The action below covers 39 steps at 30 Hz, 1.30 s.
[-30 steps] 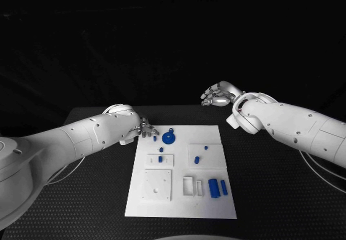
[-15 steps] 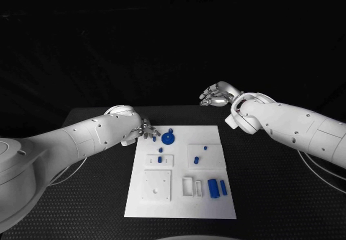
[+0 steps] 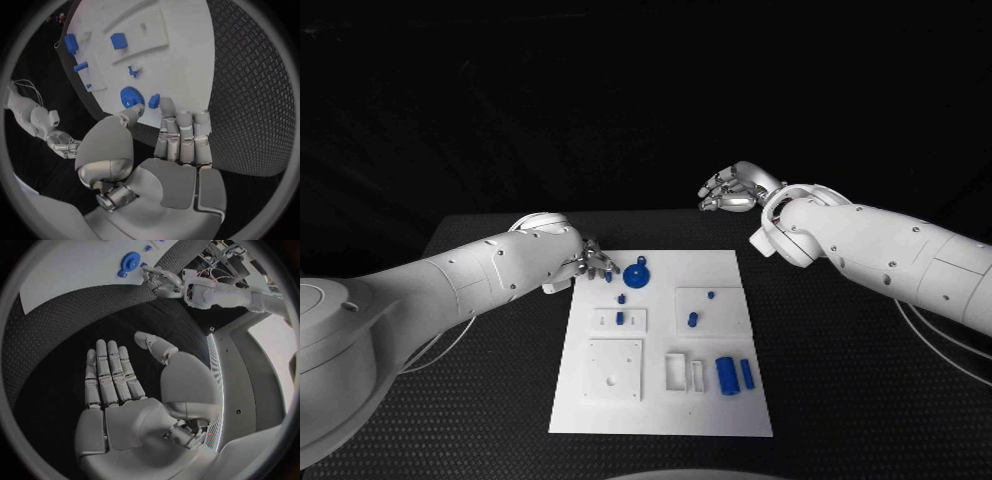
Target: Assemble the parts on the task board
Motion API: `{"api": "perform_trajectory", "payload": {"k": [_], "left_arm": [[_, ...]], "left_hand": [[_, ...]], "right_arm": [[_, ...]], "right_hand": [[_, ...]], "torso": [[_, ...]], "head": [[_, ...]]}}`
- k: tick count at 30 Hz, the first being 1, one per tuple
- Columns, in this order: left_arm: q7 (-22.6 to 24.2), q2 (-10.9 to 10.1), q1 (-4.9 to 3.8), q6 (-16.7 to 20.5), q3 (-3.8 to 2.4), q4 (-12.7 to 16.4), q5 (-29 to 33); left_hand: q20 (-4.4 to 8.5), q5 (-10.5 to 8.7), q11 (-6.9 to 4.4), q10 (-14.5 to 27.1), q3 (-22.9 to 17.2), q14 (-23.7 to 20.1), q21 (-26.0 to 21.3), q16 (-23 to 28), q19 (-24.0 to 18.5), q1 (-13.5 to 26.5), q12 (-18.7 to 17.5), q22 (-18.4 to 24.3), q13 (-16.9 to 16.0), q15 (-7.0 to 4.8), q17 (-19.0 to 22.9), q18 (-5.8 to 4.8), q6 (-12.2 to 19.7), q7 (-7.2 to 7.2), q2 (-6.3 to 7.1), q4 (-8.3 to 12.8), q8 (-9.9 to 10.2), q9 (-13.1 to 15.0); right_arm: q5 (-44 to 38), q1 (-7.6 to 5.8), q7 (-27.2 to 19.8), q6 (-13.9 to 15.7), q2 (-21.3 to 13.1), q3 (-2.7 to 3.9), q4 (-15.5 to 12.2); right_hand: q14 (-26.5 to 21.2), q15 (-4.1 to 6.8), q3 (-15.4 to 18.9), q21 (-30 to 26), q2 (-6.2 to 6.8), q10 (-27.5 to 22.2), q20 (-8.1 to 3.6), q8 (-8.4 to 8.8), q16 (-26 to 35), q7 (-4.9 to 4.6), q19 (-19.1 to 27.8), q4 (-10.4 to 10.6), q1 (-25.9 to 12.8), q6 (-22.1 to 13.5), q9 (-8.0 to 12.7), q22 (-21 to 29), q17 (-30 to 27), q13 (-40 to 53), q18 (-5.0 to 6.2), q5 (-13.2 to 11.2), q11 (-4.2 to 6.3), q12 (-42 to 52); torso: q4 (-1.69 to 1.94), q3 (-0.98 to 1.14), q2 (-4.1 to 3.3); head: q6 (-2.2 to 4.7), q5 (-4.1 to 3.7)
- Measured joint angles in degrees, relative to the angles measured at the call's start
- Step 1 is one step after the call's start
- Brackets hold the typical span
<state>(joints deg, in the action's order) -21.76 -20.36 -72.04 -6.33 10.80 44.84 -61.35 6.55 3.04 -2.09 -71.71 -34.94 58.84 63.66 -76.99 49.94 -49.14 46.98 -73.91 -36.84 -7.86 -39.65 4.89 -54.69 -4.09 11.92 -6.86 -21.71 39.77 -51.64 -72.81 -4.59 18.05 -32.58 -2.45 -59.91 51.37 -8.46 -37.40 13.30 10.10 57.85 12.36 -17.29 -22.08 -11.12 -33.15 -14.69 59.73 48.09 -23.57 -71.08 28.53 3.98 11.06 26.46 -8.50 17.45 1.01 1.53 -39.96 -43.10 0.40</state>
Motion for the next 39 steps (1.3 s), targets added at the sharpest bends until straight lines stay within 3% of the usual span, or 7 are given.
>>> {"api": "perform_trajectory", "payload": {"k": [8, 15, 30, 34, 37, 39], "left_arm": [[-0.02, -0.04, 0.0, -0.1, 0.0, 0.0, 0.03], [-0.01, 0.04, 0.0, -0.33, 0.0, 0.04, 0.03], [0.63, 0.06, 0.0, -1.11, 0.0, -0.3, 0.95], [0.86, 0.04, 0.0, -1.27, 0.0, -0.29, 1.45], [1.07, -0.08, 0.0, -1.26, 0.0, -0.22, 1.82], [1.19, -0.26, 0.0, -1.19, 0.0, -0.11, 2.06]], "left_hand": [[0.0, 0.0, -0.06, 0.06, 0.33, -0.09, 0.0, -0.23, 0.0, -0.73, 0.0, -0.14, -0.1, 0.07, 0.13, 0.0, -0.02, 0.05, -1.26, 1.57, -0.29, -0.07], [0.0, 0.0, -0.06, 0.06, 0.04, -0.09, 0.0, -0.45, 0.0, -3.15, 0.0, -0.31, -0.13, 0.08, 0.36, 0.0, -0.47, 0.01, -3.67, 5.13, -0.88, -0.22], [-0.21, 0.0, -0.06, 0.06, -0.46, -0.39, 0.0, -0.45, -0.2, -5.47, -0.39, -0.37, 0.01, -0.02, 0.81, 0.0, -0.78, -0.1, -5.46, 8.47, -1.16, -0.44], [-0.21, 0.0, -0.09, 0.02, -0.77, -0.4, 0.0, -0.45, -0.2, -6.03, -0.39, -0.46, 0.09, -0.02, 0.9, -0.01, -2.49, 0.36, -6.66, 9.77, -2.53, -0.46], [-0.21, -0.14, -0.78, -0.92, -1.03, -0.36, 0.0, -1.12, -0.2, -6.7, -0.39, -0.67, 0.09, -0.05, 0.9, 0.0, -4.3, 1.36, -7.92, 11.51, -4.39, -0.34], [-0.18, -0.23, -1.0, -1.73, -1.3, -0.05, 0.01, -1.42, -0.17, -6.92, -0.39, -0.81, 0.14, -0.35, 0.9, 0.0, -5.08, 1.77, -8.37, 12.62, -4.46, -0.37]], "right_arm": [[0.0, 0.0, 0.0, 0.0, 0.02, 0.0, 0.04], [0.0, 0.0, 0.0, 0.0, 0.05, 0.0, 0.06], [0.0, 0.0, 0.02, -0.01, 0.21, 0.0, 0.09], [0.0, 0.0, 0.02, -0.01, 0.24, 0.0, 0.1], [0.01, 0.0, 0.02, -0.01, 0.25, 0.0, 0.14], [0.01, 0.0, 0.02, -0.01, 0.25, 0.0, 0.14]], "right_hand": [[0.0, 0.0, 0.0, 0.0, 0.0, 0.0, 0.0, 0.0, 0.0, 0.0, 0.0, 0.0, 0.0, 0.0, 0.04, -0.05, 0.0, 0.0, 0.0, 0.0, 0.0, 0.0], [0.0, 0.0, 0.0, 0.0, 0.0, 0.0, 0.0, 0.0, 0.0, 0.01, 0.0, 0.0, 0.0, 0.01, 0.04, -0.06, 0.05, 0.0, 0.0, 0.0, 0.0, 0.0], [0.0, 0.0, 0.0, 0.0, 0.0, 0.0, 0.0, 0.0, 0.0, 0.03, 0.0, 0.0, 0.0, 0.03, 0.04, -0.1, 0.04, 0.0, 0.0, 0.0, 0.0, 0.0], [0.0, 0.0, 0.01, 0.0, 0.0, 0.0, 0.0, 0.0, 0.0, 0.03, 0.0, 0.0, 0.0, 0.03, 0.04, -0.15, 0.04, 0.0, 0.0, 0.0, 0.0, 0.0], [0.0, 0.0, 0.16, 0.0, 0.0, 0.0, 0.0, 0.0, 0.0, 0.03, 0.0, 0.16, 0.0, 0.03, 0.03, -0.15, 0.04, 0.0, 0.0, 0.0, 0.0, 0.0], [0.0, 0.0, 0.16, 0.0, 0.0, 0.0, 0.0, 0.0, 0.0, 0.03, 0.0, 0.16, 0.0, 0.03, 0.03, -0.15, 0.04, 0.0, 0.0, -0.01, 0.0, 0.0]], "torso": [[-0.04, 0.0, 0.0], [-0.04, -0.02, -0.01], [0.01, -0.02, -0.02], [0.01, -0.02, -0.02], [0.01, -0.01, -0.02], [0.01, -0.01, -0.02]], "head": [[-0.04, -0.01], [-0.15, -0.03], [-0.32, -0.02], [-0.4, 0.05], [-0.44, 0.1], [-0.46, 0.14]]}}
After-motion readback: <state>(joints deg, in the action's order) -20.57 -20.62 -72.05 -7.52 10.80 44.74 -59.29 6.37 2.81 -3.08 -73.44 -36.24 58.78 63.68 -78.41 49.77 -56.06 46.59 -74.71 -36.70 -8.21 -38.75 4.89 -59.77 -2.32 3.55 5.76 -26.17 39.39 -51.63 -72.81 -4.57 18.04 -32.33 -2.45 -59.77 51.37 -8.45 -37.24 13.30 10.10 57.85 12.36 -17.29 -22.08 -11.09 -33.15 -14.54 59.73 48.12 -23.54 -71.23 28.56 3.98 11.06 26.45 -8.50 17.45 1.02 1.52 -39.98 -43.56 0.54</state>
